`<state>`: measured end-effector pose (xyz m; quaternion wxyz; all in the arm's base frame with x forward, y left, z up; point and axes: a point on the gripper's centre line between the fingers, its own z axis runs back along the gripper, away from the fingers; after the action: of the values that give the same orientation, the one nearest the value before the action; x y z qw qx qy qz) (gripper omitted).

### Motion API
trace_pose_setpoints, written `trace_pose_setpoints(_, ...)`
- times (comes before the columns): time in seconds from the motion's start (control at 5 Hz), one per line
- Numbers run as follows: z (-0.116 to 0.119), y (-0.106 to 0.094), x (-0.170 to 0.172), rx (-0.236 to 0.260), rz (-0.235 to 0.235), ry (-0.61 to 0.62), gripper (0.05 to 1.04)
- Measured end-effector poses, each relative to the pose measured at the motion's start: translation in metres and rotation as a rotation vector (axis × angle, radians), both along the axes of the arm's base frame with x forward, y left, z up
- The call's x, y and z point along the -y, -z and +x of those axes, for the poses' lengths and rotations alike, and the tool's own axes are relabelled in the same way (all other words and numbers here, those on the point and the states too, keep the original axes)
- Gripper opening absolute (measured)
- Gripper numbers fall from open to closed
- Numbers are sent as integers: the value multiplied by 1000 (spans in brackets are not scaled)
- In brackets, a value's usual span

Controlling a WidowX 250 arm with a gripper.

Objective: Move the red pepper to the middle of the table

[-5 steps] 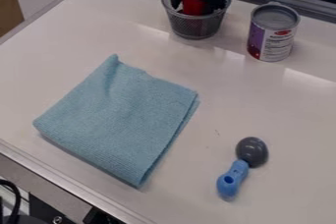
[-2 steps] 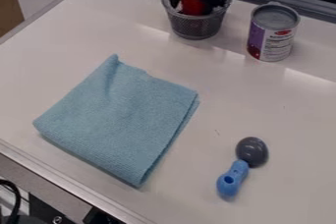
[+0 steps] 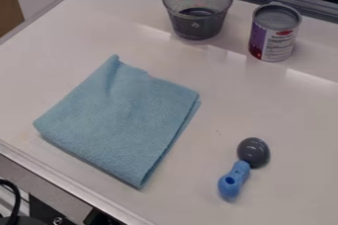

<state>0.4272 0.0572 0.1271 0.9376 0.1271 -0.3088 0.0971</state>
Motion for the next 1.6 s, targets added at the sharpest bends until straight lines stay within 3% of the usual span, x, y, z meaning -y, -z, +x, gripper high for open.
trace_pose_setpoints(0.2,-24,-18,15,30,-36,71,834)
trace_pose_setpoints(0.4,-58,-20,37,-24,-19,214,834)
trace_pose_setpoints(0.8,-122,-11,64,-134,-76,460,834)
trace_pose_setpoints(1.0,-152,13,72,-207,-56,548,834)
trace_pose_setpoints(1.4,-186,25,79,-370,-78,572,834)
trace_pose_setpoints(1.6,-183,17,77,-546,-105,470,834)
